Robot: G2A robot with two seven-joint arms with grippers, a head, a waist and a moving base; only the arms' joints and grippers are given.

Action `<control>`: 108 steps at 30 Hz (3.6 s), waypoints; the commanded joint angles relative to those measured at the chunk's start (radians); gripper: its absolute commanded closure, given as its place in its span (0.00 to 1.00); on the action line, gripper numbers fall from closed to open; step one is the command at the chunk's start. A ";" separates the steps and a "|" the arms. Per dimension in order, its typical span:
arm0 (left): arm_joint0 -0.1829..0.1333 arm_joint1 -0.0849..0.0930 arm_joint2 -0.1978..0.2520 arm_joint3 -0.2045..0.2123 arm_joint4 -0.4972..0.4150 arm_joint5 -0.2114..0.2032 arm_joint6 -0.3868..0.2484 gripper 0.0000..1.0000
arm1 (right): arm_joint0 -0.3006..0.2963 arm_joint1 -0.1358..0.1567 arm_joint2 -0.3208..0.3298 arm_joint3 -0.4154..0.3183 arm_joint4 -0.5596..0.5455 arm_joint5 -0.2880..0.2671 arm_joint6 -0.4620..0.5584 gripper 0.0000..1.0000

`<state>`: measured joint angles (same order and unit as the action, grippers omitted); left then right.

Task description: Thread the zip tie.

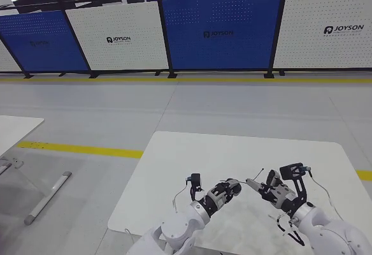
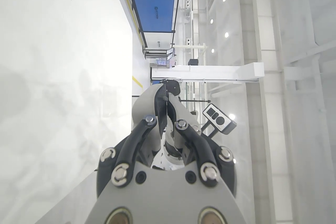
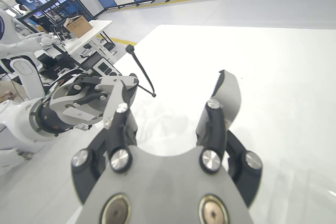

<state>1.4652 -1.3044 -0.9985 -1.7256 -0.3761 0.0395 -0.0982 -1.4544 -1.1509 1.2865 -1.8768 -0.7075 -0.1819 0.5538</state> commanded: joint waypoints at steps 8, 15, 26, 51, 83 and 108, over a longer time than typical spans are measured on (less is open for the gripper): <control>-0.012 -0.004 0.022 0.013 0.018 -0.001 0.011 1.00 | 0.009 0.001 -0.006 0.007 -0.004 -0.008 0.002 1.00; -0.015 -0.006 0.031 0.005 0.016 -0.006 0.010 1.00 | 0.007 0.003 -0.012 0.003 -0.015 -0.020 0.008 1.00; -0.014 -0.006 0.030 0.005 -0.001 -0.020 0.005 1.00 | 0.029 0.003 -0.037 0.016 -0.022 -0.028 0.028 0.90; -0.044 -0.019 0.050 0.054 -0.011 -0.011 0.059 1.00 | 0.011 0.011 0.010 0.034 0.036 -0.038 0.005 0.74; -0.016 -0.013 0.019 0.031 -0.013 -0.040 0.028 1.00 | 0.011 0.015 -0.001 -0.001 -0.009 -0.020 -0.016 1.00; 0.013 -0.011 0.029 -0.005 0.022 -0.045 0.040 1.00 | 0.056 0.030 0.044 0.105 0.222 -0.158 0.092 1.00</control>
<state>1.4768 -1.3150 -0.9696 -1.7294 -0.3551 -0.0047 -0.0601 -1.3996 -1.1217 1.3315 -1.7720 -0.4853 -0.3400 0.6457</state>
